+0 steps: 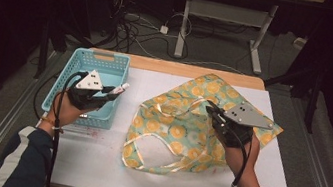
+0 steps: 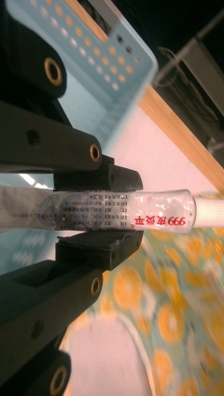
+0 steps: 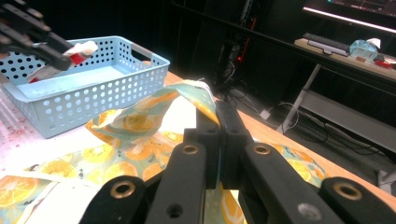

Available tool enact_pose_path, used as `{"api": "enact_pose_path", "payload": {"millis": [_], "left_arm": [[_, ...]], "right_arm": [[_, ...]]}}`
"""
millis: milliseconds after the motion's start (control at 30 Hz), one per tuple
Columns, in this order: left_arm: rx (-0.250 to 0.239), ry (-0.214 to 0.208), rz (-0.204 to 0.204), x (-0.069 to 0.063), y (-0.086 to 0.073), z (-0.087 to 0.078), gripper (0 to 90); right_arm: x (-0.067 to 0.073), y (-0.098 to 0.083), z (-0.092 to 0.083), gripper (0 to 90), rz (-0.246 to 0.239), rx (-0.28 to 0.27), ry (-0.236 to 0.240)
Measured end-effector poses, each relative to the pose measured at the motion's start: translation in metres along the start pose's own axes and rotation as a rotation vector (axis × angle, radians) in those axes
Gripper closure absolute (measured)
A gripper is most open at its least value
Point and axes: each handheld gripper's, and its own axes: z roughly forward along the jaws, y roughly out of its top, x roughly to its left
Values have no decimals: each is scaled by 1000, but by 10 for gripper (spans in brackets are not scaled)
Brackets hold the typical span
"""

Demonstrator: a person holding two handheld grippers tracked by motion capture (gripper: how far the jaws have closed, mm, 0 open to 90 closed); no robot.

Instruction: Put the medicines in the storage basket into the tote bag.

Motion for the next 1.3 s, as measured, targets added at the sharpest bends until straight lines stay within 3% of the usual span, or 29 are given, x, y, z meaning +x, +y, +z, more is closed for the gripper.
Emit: {"api": "enact_pose_path", "payload": {"millis": [133,300,500,633,767,1133,1167,1200,1300], "left_arm": [[-44,-60,28,-23,6,5,698],[-24,-116,129,-56,17,16,698],[14,-196,192,-90,26,40,697],[45,-206,231,-103,36,67,697],[69,-190,296,-116,49,91,697],[92,-203,270,-126,67,145,696],[119,-206,298,-124,70,149,696],[101,-201,272,-127,70,154,695],[104,-198,258,-129,75,167,694]], "right_arm": [[-2,-2,1,898,22,-3,-15],[-2,1,-5,898,31,-31,-57],[0,8,-15,898,24,-71,-74],[1,8,-15,898,27,-67,-68],[2,9,-13,898,27,-66,-65],[5,11,-8,898,33,-61,-54],[5,11,-7,898,33,-60,-55],[5,11,-7,898,34,-60,-54],[5,11,-6,898,37,-57,-54]]}}
